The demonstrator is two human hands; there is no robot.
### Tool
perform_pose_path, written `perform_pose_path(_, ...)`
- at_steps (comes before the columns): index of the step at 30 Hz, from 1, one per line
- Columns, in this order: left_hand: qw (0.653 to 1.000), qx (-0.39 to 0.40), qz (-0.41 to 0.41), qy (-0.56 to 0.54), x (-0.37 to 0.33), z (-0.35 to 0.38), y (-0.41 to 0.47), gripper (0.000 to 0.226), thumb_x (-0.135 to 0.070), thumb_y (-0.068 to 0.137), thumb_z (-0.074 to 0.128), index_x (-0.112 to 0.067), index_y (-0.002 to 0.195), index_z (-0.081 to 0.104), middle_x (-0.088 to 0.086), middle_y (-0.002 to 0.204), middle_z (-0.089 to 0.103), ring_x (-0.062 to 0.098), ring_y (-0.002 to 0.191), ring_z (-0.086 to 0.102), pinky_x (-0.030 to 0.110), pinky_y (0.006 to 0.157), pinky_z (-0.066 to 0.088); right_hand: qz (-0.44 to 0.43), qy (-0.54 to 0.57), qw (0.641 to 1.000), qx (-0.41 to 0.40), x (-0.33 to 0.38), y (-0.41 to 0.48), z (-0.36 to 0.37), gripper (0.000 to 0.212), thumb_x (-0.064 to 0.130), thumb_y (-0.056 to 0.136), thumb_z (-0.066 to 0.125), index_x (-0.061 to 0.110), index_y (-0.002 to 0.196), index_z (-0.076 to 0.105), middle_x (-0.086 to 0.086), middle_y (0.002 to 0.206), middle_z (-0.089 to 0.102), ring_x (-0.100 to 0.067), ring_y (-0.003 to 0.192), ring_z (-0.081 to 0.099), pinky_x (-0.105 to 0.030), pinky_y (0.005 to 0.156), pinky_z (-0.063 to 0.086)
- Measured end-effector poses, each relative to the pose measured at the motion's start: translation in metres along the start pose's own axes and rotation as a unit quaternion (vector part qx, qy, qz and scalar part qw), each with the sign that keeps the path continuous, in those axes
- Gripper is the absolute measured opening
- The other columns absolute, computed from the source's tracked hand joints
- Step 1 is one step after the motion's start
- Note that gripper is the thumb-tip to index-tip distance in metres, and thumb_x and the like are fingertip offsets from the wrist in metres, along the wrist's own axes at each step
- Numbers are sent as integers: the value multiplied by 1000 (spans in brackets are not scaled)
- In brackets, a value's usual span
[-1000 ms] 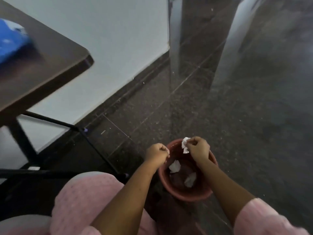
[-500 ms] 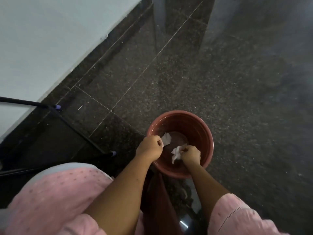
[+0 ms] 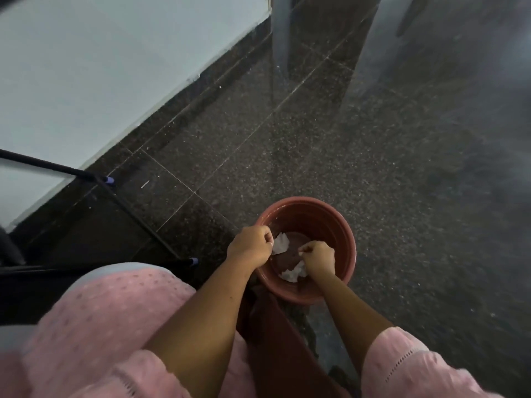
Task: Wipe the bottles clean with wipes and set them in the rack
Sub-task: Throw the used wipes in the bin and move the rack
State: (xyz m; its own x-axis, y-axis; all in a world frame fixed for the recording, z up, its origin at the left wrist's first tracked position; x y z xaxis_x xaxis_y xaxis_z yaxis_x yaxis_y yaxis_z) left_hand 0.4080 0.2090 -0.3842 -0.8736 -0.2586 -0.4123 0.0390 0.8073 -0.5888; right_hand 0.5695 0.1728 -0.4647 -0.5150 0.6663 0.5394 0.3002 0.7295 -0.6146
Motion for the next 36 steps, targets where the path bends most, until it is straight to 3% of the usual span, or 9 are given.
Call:
perform_pose_path(5,994,-80,1,-77,-8,-39,-18,15,-16,88,56,-26,79,61,-5,85,66,14,81,63,34,77,54,-122,40,992,5,68,-30,-14,8,16,82,69,22,78,69,8,78,66,-3,75,60,-9,64,41)
perform_pose_path(10,966,-182,-6,-182,-2,-88,-56,13,-12,90,59,-23,83,61,-6,78,61,13,78,59,25,64,45,-198,103,975,-16,140,-75,-46,9,26,79,73,20,75,67,5,71,67,-10,71,63,-24,71,50)
perform_pose_path(15,914,-259,44,-311,-15,-149,-118,12,-8,89,59,-18,83,62,4,79,63,17,72,58,26,61,45,-323,141,934,-56,215,-144,-87,17,26,76,74,20,66,62,7,64,62,-8,63,57,-13,60,43)
perform_pose_path(17,895,-286,86,-332,-25,-175,-150,15,-7,88,60,-20,79,62,4,77,64,19,72,59,30,65,46,-381,150,910,-64,240,-185,-100,19,23,76,72,21,64,58,6,63,61,-10,62,57,-17,60,45)
perform_pose_path(20,855,-330,138,-375,-37,-211,-203,12,-8,83,58,-17,82,65,5,80,69,21,74,66,29,63,54,-466,173,865,-70,270,-254,-112,11,19,77,67,16,69,59,6,60,58,-8,59,56,-14,56,44)
perform_pose_path(23,811,-377,178,-412,-33,-244,-264,9,-8,84,58,-15,84,64,1,78,67,14,62,63,21,52,47,-512,231,825,-60,294,-320,-111,11,19,77,64,16,69,56,-3,64,61,-20,66,63,-29,63,52)
perform_pose_path(26,759,-429,187,-454,-7,-281,-322,15,-8,84,61,-18,74,60,-1,71,66,11,58,61,21,50,46,-555,272,786,-27,319,-381,-97,12,16,78,64,11,71,55,-4,62,56,-16,58,56,-25,57,46)
perform_pose_path(31,684,-562,156,-439,88,-341,-417,14,-9,86,58,-20,79,64,2,83,69,15,62,62,27,59,48,-588,286,754,67,366,-467,-34,20,18,79,65,17,66,51,-1,59,53,-17,58,56,-28,57,44)
perform_pose_path(36,552,-679,80,-478,229,-366,-503,20,-5,83,57,-21,74,63,3,80,67,15,57,58,29,58,47,-594,260,729,219,408,-526,57,24,12,84,63,19,66,49,-1,60,50,-11,53,49,-24,50,40)
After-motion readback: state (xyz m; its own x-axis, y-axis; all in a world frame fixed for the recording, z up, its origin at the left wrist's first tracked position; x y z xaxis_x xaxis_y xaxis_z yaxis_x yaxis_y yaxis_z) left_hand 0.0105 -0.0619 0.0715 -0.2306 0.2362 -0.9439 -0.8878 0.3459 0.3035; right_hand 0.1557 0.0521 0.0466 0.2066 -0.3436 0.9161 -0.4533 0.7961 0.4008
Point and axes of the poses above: each hand's wrist, its own y-axis towards the middle knuckle, its own z-axis out of the palm, x = y × z, the point moved 2 cm from there along y, towards the middle knuckle
